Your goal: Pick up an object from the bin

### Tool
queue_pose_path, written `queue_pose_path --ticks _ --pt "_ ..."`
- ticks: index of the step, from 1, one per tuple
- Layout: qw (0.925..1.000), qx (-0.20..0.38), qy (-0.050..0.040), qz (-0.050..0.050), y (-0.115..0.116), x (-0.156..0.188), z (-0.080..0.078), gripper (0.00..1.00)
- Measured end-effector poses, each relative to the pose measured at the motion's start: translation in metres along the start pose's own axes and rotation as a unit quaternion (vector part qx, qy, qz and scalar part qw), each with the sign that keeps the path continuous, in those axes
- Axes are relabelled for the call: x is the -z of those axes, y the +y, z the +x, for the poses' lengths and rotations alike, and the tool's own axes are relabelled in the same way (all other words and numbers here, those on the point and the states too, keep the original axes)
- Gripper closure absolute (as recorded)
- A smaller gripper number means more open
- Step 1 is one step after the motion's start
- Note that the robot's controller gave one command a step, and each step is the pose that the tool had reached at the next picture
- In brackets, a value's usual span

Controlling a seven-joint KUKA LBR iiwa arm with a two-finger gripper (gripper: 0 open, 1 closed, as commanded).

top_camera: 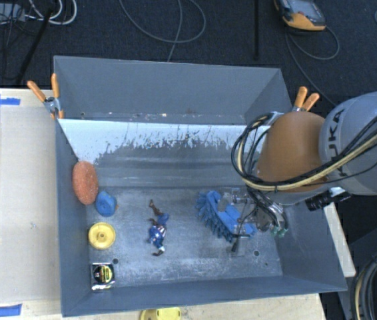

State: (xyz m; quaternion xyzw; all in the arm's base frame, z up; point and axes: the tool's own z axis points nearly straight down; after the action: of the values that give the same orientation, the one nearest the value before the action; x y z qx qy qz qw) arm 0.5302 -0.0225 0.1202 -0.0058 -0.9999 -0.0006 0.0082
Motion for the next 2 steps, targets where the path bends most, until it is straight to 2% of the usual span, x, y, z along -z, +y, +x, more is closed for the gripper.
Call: queue_pose_path --ticks 1,2 --pt "0.9998 0.018 -0.0101 0.001 0.002 0.039 -0.015 0.0" --pt "0.9988 0.048 -0.0119 0.001 -0.01 -0.007 -0.026 0.0"
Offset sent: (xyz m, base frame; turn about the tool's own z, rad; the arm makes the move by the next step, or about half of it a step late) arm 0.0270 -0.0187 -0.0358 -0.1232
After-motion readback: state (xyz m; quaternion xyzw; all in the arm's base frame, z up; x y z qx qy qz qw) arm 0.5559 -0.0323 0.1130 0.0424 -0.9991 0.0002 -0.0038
